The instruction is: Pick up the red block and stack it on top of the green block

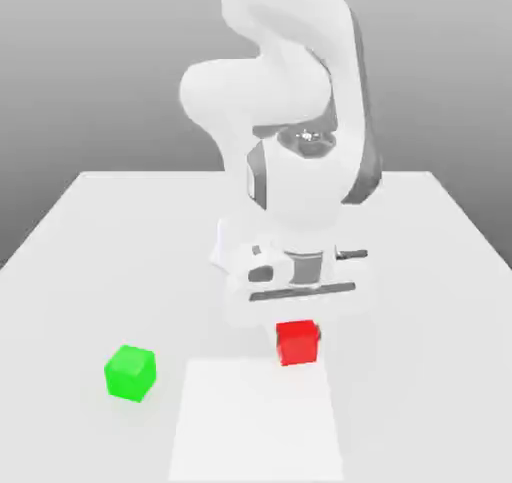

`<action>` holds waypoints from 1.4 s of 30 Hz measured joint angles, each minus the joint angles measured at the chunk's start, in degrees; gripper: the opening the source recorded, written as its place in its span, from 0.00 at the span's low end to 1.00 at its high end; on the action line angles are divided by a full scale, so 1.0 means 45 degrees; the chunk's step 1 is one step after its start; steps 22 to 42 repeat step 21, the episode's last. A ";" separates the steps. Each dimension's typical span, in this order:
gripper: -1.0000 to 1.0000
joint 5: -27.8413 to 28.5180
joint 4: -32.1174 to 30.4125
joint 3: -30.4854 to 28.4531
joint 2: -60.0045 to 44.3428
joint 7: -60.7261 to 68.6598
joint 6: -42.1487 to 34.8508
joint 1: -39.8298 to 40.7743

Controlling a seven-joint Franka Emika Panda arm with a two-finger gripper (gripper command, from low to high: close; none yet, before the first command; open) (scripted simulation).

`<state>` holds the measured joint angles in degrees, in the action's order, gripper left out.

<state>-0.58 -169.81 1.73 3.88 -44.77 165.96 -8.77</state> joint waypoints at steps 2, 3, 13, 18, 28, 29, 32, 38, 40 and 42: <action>0.00 0.0028 0.0013 -0.0172 0.0691 -0.0181 -0.0707 0.0241; 0.00 0.0106 0.0182 -0.0427 0.0809 -0.0473 -0.0989 0.0651; 0.00 0.0475 0.2272 -0.3474 -0.0037 -0.3293 -0.2199 0.4785; 1.00 -0.0954 0.2413 -0.3204 -0.2084 -0.2352 -0.0365 0.4892; 1.00 -0.0954 0.2413 -0.3204 -0.2084 -0.2352 -0.0365 0.4891; 1.00 -0.0954 0.2413 -0.3204 -0.2084 -0.2352 -0.0365 0.4891; 1.00 -0.0954 0.2413 -0.3204 -0.2084 -0.2352 -0.0365 0.4891; 1.00 -0.0954 0.2413 -0.3204 -0.2084 -0.2352 -0.0365 0.4891; 1.00 -0.0954 0.2413 -0.3204 -0.2084 -0.2352 -0.0365 0.4891; 1.00 -0.0954 0.2413 -0.3204 -0.2084 -0.2352 -0.0365 0.4891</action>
